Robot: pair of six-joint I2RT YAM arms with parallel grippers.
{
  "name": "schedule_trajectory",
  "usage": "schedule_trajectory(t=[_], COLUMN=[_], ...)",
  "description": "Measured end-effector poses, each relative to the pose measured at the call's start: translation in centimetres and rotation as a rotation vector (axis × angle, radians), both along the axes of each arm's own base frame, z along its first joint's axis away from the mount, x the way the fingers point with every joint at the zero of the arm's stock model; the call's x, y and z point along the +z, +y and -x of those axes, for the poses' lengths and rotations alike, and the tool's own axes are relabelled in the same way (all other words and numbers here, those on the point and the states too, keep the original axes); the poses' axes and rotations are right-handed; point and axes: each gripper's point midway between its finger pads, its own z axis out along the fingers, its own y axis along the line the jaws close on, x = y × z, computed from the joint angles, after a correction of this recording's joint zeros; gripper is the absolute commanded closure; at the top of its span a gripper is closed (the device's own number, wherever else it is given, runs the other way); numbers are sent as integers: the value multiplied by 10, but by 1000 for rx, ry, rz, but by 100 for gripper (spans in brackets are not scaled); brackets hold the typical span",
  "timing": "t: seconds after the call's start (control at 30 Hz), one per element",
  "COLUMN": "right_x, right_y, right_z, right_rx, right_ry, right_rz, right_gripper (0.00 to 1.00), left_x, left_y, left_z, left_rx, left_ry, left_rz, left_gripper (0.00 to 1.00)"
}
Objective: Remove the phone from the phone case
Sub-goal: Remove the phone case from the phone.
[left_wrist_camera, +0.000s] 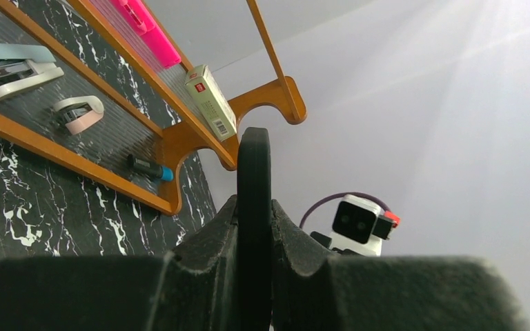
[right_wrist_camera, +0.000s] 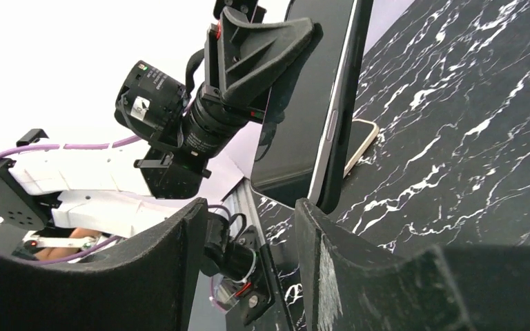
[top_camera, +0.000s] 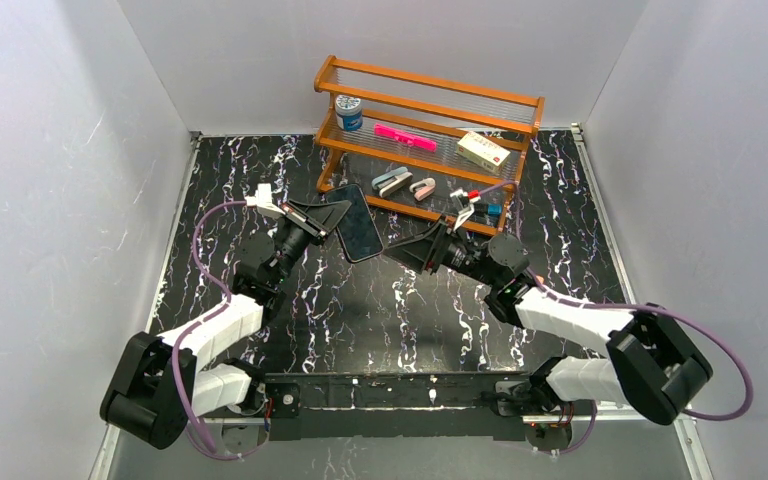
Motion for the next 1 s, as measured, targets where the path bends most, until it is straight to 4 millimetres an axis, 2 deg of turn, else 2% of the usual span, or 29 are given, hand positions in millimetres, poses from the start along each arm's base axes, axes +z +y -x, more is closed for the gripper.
schedule_trajectory(t=[0.27, 0.83, 1.0], right_x=[-21, -13, -9], right_y=[15, 21, 25], right_z=[0, 0, 1], right_rx=[63, 98, 120], right_ry=[129, 142, 129], right_rz=[-22, -88, -103], right_gripper=[43, 48, 49], left_x=[1, 13, 17], left_y=[-1, 0, -6], left_z=[1, 4, 8], left_rx=[-10, -22, -42], left_ry=[0, -10, -13], left_rz=[3, 61, 79], left_gripper=[100, 100, 100])
